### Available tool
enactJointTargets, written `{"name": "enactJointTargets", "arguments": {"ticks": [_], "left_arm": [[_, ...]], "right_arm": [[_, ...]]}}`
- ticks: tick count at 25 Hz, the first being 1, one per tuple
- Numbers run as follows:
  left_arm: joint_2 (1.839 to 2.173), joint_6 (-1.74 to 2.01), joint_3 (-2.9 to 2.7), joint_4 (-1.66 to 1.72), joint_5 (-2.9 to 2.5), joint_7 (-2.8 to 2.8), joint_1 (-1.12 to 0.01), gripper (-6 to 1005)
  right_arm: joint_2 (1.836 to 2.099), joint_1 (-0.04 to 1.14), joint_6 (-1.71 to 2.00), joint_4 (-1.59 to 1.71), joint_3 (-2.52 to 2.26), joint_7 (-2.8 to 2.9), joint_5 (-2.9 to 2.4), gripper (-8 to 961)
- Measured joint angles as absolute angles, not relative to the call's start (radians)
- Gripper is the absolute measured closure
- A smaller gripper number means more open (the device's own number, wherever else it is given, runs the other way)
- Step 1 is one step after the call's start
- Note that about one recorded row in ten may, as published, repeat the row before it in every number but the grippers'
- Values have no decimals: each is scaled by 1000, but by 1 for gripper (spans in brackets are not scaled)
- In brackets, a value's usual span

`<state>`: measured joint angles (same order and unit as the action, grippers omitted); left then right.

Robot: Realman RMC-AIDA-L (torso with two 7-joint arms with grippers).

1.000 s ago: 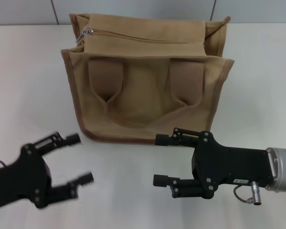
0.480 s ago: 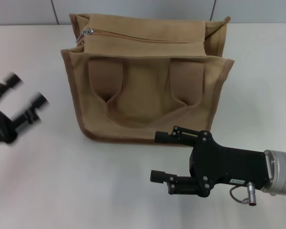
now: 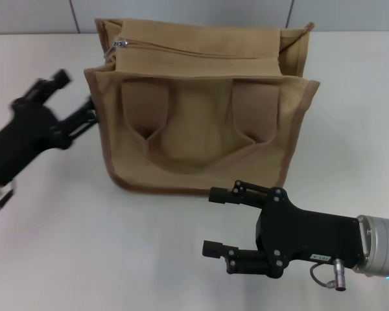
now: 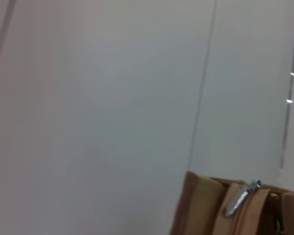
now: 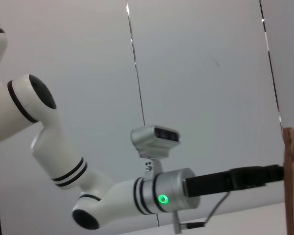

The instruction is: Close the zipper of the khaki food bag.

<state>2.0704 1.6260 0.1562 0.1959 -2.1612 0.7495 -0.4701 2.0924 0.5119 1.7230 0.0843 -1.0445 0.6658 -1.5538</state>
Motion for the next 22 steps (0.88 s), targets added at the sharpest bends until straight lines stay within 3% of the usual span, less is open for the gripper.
{"name": "enactJointTargets", "arguments": {"ticks": [7, 22], "left_arm": [[2071, 1554, 92, 143, -2164, 750, -546, 170], [2071, 1577, 138, 123, -2127, 794, -575, 171]], "right_arm": [[2092, 515, 1697, 84, -1042, 666, -1554, 201], [2092, 529, 1683, 72, -1042, 666, -1554, 206]]}}
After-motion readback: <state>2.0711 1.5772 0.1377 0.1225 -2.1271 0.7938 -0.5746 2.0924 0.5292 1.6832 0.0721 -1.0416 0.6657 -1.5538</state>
